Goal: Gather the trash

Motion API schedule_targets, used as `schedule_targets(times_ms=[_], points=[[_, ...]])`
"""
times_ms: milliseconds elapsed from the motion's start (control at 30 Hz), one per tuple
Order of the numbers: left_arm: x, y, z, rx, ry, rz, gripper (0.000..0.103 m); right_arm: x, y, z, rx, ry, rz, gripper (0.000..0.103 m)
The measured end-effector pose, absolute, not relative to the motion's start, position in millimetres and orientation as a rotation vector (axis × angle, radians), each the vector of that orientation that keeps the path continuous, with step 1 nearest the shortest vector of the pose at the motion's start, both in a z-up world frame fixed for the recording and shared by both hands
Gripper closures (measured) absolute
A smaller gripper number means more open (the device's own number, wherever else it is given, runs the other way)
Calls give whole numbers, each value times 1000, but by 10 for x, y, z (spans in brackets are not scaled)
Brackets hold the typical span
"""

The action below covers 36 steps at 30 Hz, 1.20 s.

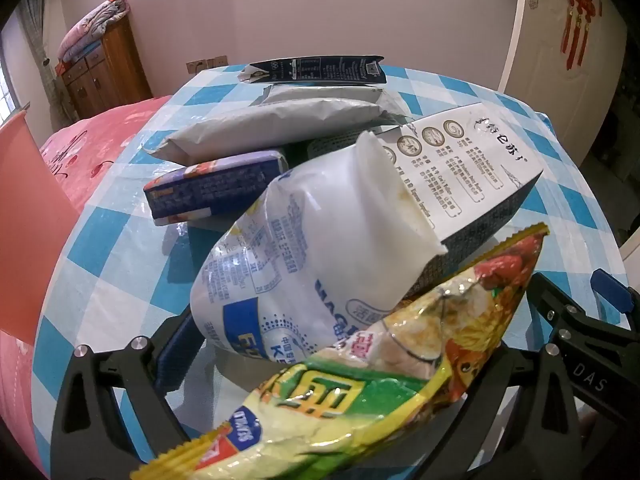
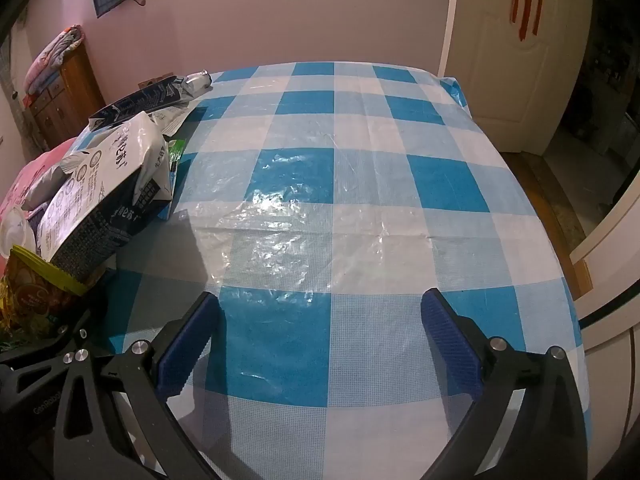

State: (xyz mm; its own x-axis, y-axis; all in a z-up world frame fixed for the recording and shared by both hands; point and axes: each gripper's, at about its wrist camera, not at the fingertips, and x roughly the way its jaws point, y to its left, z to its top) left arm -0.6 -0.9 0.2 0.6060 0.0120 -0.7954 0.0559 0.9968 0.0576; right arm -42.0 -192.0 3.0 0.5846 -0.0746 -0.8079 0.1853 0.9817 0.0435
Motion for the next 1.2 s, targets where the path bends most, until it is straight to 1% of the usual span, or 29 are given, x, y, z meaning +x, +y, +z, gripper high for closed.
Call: schedule_targets(times_ms=[300, 567, 967, 1200], points=[[-159, -71, 44, 127, 922, -89, 4, -502, -1888, 21, 118, 971, -143, 4], [-435, 159, 300, 116, 841, -137, 4, -855, -1845, 50, 123, 951, -157, 4], [-766, 481, 903, 77, 711, -128, 4, -1293, -1793, 683, 139, 792, -142, 4], [-924, 606, 1111, 85, 669, -113, 4, -1468, -1638, 1031, 115, 712, -119, 4]])
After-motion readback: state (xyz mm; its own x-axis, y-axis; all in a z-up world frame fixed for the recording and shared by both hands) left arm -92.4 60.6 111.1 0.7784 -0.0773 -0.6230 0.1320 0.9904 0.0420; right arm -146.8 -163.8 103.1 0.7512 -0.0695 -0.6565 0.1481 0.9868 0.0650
